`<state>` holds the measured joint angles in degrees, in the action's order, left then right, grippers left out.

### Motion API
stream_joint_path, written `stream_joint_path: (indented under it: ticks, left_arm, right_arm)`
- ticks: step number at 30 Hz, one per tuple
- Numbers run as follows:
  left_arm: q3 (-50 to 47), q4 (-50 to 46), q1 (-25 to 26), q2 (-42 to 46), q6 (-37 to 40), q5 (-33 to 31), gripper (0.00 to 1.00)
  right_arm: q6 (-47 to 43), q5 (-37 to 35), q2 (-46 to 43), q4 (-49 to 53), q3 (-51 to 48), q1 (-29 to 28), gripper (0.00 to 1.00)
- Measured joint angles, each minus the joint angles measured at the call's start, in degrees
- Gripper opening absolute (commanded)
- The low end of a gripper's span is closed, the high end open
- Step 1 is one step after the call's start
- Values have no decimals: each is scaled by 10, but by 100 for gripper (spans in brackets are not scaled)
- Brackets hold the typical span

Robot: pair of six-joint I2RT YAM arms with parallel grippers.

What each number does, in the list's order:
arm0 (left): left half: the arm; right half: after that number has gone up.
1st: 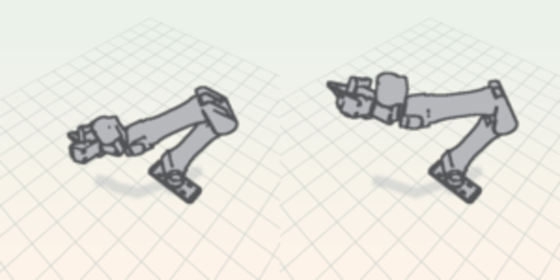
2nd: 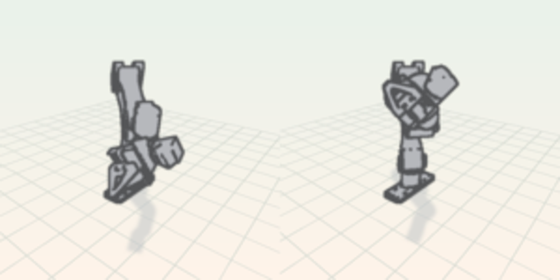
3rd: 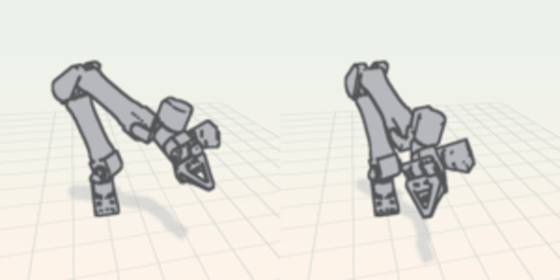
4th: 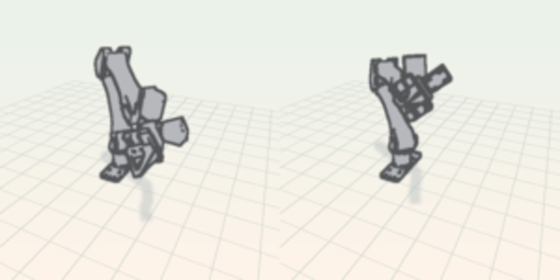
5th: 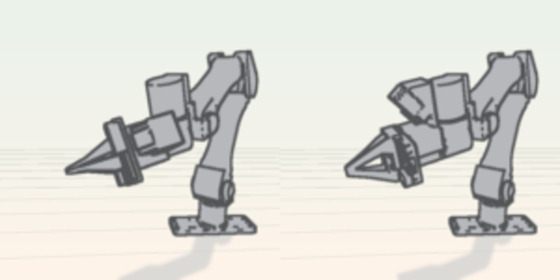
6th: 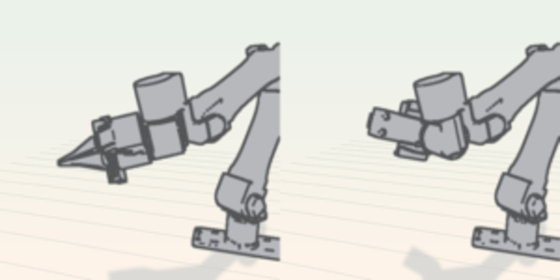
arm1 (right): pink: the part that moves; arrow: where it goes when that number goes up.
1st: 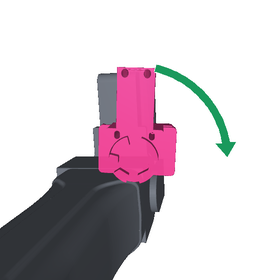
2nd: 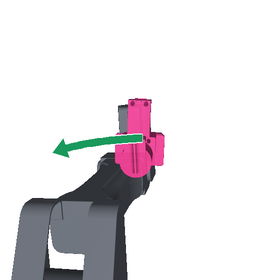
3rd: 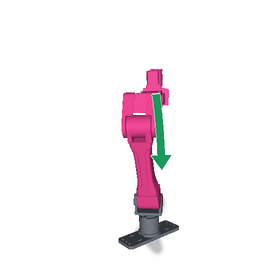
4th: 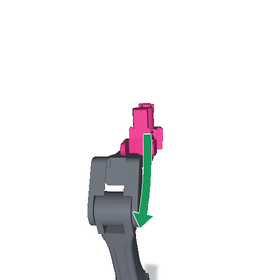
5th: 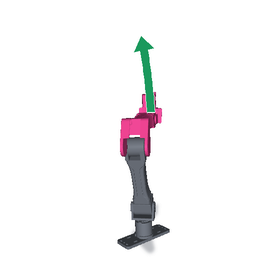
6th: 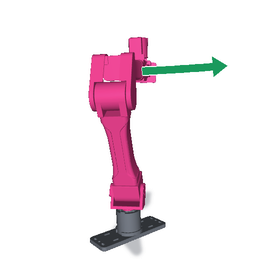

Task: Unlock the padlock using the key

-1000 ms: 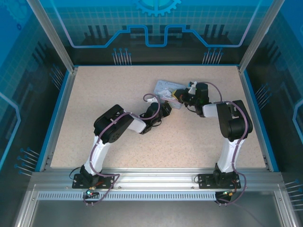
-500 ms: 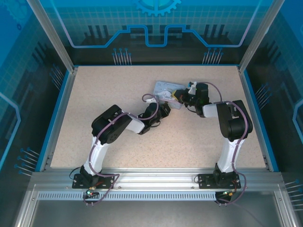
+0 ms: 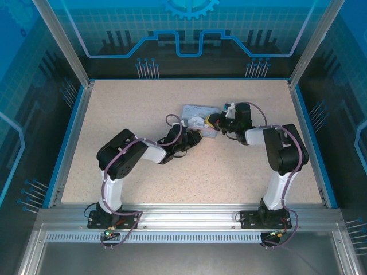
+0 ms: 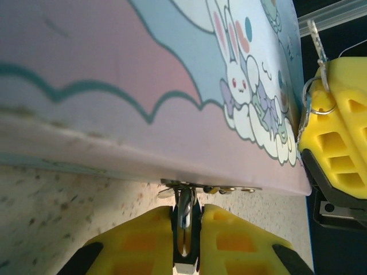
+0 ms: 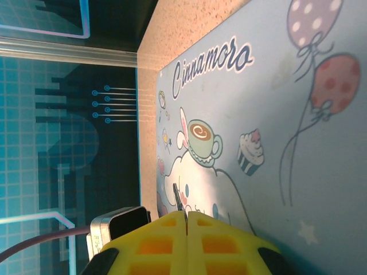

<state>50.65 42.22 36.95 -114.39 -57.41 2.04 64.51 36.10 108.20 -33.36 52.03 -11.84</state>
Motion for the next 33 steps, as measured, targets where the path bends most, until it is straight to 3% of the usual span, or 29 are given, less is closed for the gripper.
stream_joint_path:
  ticks: [13,25,33]
  left_arm:
    - [-19,-39,-9,45,-60,48,0]
    - [-40,-34,-24,50,-116,71,0]
    - [-52,6,-31,56,-169,89,0]
  right_arm:
    - [-3,-14,-102,59,-51,1,0]
    - [0,-43,-301,103,-172,-6,0]
    - [30,-88,-395,121,-260,-52,0]
